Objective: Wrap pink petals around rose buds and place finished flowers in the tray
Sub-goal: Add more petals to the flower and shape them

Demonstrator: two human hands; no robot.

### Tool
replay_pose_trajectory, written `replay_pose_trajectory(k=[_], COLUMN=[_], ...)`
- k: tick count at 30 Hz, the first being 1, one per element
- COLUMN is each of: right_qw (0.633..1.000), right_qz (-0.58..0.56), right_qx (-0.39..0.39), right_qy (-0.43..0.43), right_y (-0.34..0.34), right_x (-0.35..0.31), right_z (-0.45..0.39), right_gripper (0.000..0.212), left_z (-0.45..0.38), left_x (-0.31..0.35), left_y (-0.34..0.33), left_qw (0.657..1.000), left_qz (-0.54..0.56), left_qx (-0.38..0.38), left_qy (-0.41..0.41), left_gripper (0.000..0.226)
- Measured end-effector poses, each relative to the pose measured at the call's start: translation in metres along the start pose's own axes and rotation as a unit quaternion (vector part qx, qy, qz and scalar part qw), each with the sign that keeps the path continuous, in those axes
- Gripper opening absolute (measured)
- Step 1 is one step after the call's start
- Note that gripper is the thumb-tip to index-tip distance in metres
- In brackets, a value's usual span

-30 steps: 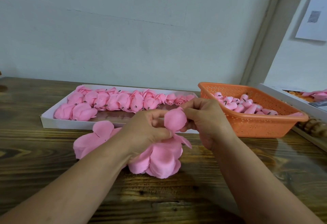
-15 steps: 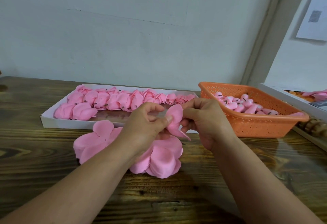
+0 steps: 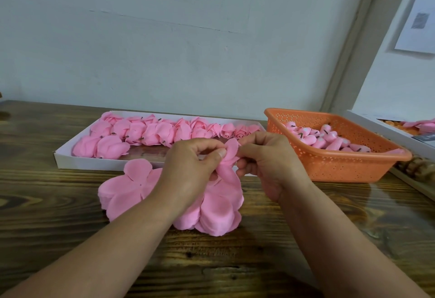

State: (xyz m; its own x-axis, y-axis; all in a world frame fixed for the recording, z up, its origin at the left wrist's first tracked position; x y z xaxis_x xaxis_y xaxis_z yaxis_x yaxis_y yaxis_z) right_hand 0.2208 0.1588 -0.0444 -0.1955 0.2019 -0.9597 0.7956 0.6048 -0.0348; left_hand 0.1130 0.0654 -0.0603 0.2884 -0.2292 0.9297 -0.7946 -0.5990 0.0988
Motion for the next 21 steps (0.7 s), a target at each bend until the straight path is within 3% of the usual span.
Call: replay_pose_trajectory(k=[8,17,21], right_qw=[1.0,0.997,0.998], right_qz=[0.014,0.052,0.034], right_qx=[-0.02,-0.024,-0.045], right_qy=[0.011,0.051,0.032], right_y=[0.0011,-0.0007,-0.001], right_x=[-0.0034,-0.009,-0.0089], right_z=[0.0012,0.0046,0.0053], right_gripper=[0.024,0.02,0.014], left_z=[-0.0017,-0.0003,0.0024], left_x=[-0.0062,-0.0026,-0.0011], left_y=[-0.0025,-0.0054,-0.0076], left_qw=[0.994,0.99,0.957], left_qz=[0.069,0.048,0.151], left_qx=[-0.044,-0.098,-0.175], left_qy=[0.075,0.084,0.174], left_gripper=[0.021,0.021,0.021])
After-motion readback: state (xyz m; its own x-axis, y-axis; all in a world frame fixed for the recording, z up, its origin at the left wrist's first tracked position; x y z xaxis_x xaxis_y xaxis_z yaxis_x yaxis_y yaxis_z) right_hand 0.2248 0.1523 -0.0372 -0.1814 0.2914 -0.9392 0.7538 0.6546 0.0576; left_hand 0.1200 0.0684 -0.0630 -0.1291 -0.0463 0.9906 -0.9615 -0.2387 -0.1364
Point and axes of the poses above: each hand's wrist, its own z-axis away from the middle knuckle, its own y-axis out of the back of the hand, x = y × z, the point moved 3 cm from there along -z, towards the middle knuckle, and after that the axes turned 5 degrees about y, right-handed, at the moved point
